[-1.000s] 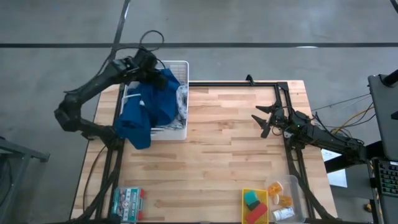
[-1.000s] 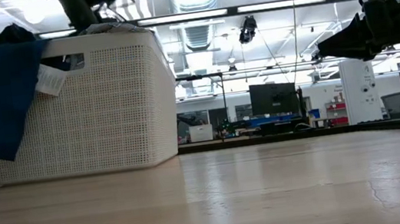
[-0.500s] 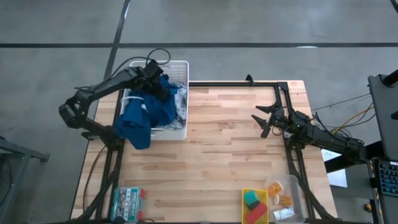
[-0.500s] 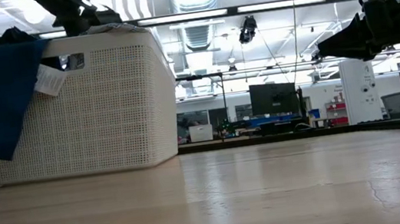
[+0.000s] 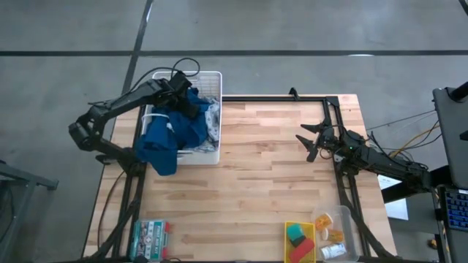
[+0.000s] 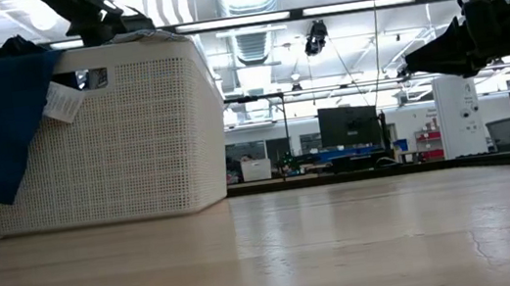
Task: Pick & Place Medicine items
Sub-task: Put the blue patient gown into the white laundry bin
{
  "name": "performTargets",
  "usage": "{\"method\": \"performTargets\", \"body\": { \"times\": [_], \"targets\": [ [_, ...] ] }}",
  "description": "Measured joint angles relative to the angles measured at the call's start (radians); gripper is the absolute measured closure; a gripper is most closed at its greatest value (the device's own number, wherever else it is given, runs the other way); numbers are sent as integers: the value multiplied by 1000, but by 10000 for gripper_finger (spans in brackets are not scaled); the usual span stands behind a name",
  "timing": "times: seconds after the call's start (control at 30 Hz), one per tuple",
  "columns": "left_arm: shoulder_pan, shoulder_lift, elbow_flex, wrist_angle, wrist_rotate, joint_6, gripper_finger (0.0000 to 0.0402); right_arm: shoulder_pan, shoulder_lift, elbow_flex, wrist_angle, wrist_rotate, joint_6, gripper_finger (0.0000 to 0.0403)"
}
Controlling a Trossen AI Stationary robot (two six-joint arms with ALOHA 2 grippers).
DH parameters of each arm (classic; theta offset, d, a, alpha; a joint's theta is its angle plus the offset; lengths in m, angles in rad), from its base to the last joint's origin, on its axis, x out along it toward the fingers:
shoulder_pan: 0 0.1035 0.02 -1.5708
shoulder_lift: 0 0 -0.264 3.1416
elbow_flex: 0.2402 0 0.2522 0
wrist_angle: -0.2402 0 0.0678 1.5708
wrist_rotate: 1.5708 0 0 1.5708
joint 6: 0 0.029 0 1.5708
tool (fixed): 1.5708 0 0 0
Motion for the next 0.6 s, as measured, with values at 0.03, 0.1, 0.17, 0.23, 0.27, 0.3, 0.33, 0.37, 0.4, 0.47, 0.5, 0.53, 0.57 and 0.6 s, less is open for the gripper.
{"method": "performTargets", "body": {
  "times": [0.03,0.1,0.17,0.23,0.27,0.3,0.33,0.37,0.4,0.47,0.5,0.53,0.57,0.6],
  "targets": [
    [0,-2,0,0,14,0,311,0,0,0,0,0,0,165],
    [0,-5,0,2,54,3,282,0,0,0,0,0,0,165],
    [0,-11,1,2,66,19,250,0,0,0,0,0,0,165],
    [0,-20,1,5,68,25,216,0,0,0,0,0,0,165],
    [0,-29,2,7,69,25,200,0,0,0,0,0,0,165],
    [0,-39,2,8,69,20,184,0,0,0,0,0,0,165],
    [0,-50,8,7,69,11,170,0,0,0,0,0,0,165],
    [0,-64,17,9,69,6,158,0,0,0,0,0,0,165],
    [0,-80,25,12,69,5,146,0,0,0,0,0,0,165],
    [-4,-115,44,12,70,2,127,0,0,0,0,0,0,165],
    [-5,-133,51,12,71,2,118,0,0,0,0,0,0,165],
    [-5,-152,58,12,73,2,111,0,0,0,0,0,0,165],
    [-6,-170,65,12,73,2,105,0,0,0,0,0,0,165],
    [-7,-188,73,17,72,3,99,0,0,0,0,0,0,165]
  ]
}}
